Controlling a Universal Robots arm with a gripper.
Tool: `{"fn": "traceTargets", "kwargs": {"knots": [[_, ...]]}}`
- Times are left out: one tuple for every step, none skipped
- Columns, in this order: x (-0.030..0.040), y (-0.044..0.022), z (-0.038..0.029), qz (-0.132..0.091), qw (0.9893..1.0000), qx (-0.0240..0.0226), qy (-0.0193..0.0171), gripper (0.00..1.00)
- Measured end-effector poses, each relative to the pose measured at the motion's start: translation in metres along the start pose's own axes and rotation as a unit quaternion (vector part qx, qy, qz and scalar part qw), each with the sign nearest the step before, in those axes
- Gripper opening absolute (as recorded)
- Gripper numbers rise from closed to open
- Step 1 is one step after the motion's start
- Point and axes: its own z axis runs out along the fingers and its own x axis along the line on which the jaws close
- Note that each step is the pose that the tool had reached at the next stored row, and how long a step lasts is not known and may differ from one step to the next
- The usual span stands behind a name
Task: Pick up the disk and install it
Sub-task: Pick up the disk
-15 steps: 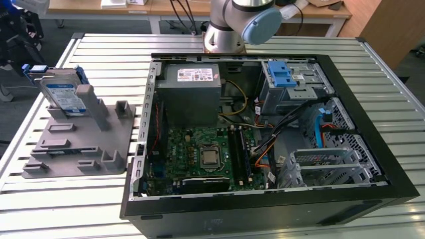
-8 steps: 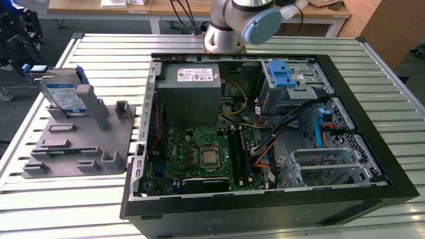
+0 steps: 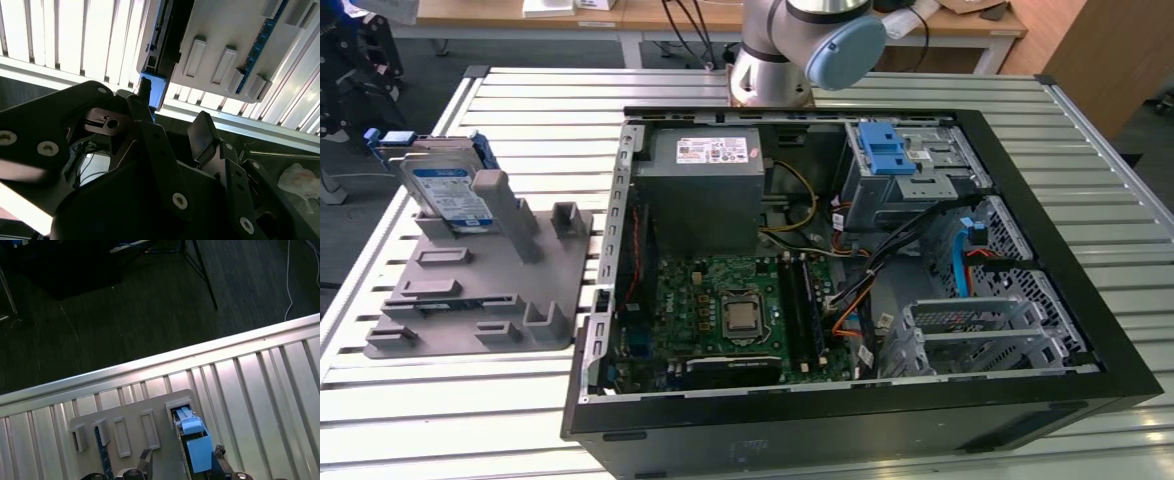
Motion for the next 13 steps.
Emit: {"fn": "traceTargets", "kwargs": {"knots": [[0.0, 0.0, 0.0, 0.0, 1.0, 0.0, 0.0, 0.57], [0.0, 0.0, 0.0, 0.0, 1.0, 0.0, 0.0, 0.57], [0.0, 0.0, 0.0, 0.0, 1.0, 0.0, 0.0, 0.57], [0.0, 0.0, 0.0, 0.0, 1.0, 0.0, 0.0, 0.57], [0.0, 0.0, 0.0001, 0.0, 1.0, 0.0, 0.0, 0.57], [-0.0001, 0.0, 0.0001, -0.001, 1.0, 0.0, 0.0, 0.57], [-0.0002, 0.0, 0.0001, -0.001, 1.0, 0.0, 0.0, 0.57], [-0.0004, 0.0, 0.0, -0.001, 1.0, 0.0, 0.0, 0.57], [-0.0007, 0.0001, 0.0001, -0.001, 1.0, 0.0, 0.0, 0.57], [-0.001, 0.0001, 0.0001, -0.001, 1.0, 0.0, 0.0, 0.57], [-0.0012, 0.0002, 0.0001, -0.001, 1.0, 0.0, 0.0, 0.57], [-0.0015, 0.0002, 0.0001, -0.001, 1.0, 0.0, 0.0, 0.57], [-0.0017, 0.0003, 0.0001, -0.001, 1.0, 0.0, 0.0001, 0.57]]}}
